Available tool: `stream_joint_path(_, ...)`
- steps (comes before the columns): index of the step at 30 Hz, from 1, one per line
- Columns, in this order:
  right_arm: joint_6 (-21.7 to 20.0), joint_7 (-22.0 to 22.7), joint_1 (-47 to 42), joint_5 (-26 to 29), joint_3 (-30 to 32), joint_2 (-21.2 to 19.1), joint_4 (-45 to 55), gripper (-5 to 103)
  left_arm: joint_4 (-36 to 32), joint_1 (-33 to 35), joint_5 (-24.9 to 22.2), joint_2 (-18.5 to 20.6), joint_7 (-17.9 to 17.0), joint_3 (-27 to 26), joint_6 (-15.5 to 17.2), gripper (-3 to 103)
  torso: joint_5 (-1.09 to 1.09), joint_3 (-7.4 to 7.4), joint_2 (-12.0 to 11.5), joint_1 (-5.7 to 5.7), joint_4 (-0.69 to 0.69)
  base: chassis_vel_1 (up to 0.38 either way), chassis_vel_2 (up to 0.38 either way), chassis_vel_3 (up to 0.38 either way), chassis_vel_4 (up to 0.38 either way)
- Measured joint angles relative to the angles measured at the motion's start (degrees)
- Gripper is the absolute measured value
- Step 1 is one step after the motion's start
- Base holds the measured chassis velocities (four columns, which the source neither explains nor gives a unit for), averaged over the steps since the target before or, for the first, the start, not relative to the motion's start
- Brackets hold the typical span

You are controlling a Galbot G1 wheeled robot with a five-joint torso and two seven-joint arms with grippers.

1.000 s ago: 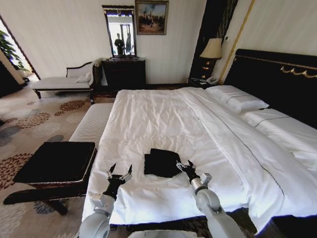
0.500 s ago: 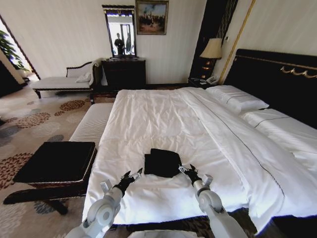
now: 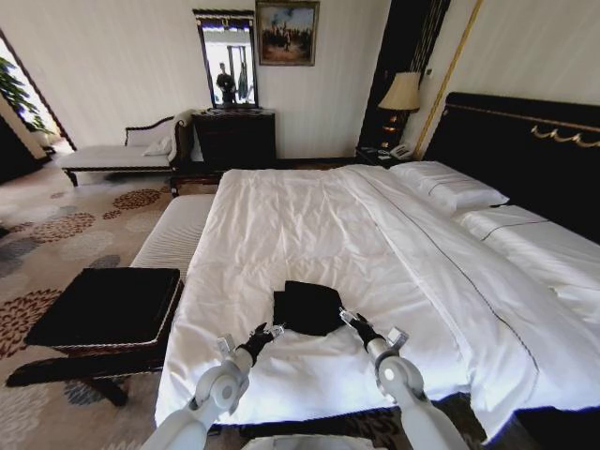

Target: Fold the clothes on the bed and place them into the basket.

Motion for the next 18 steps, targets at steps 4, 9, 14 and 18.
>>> stream_joint_path(4,-0.8,0.4,0.0,2.4,0.0,0.5,-0.4,100,3.2,-1.5,1.1,-0.6,0.9,0.6,-0.2,100,-0.01,0.00,0.0,0.00,0.00,0.000,0.000,0.000,0.000)
stream_joint_path(9,-1.8,0.8,0.4,6.0,-0.1,1.1,-1.3,100,5.1,-3.5,-0.2,-2.0,1.1,1.9,-0.2,100,-0.01,0.00,0.0,0.00,0.00,0.000,0.000,0.000,0.000)
stream_joint_path(14,-2.3,0.6,0.5,6.4,-0.2,1.6,-1.6,100,5.5,-4.9,-1.6,-3.2,1.0,3.0,-0.2,100,-0.01,0.00,0.0,0.00,0.00,0.000,0.000,0.000,0.000)
stream_joint_path(18,-2.4,0.4,0.7,6.9,-0.4,1.8,-2.1,100,5.7,-5.3,-2.3,-3.4,0.9,3.3,-0.2,100,-0.01,0.00,0.0,0.00,0.00,0.000,0.000,0.000,0.000)
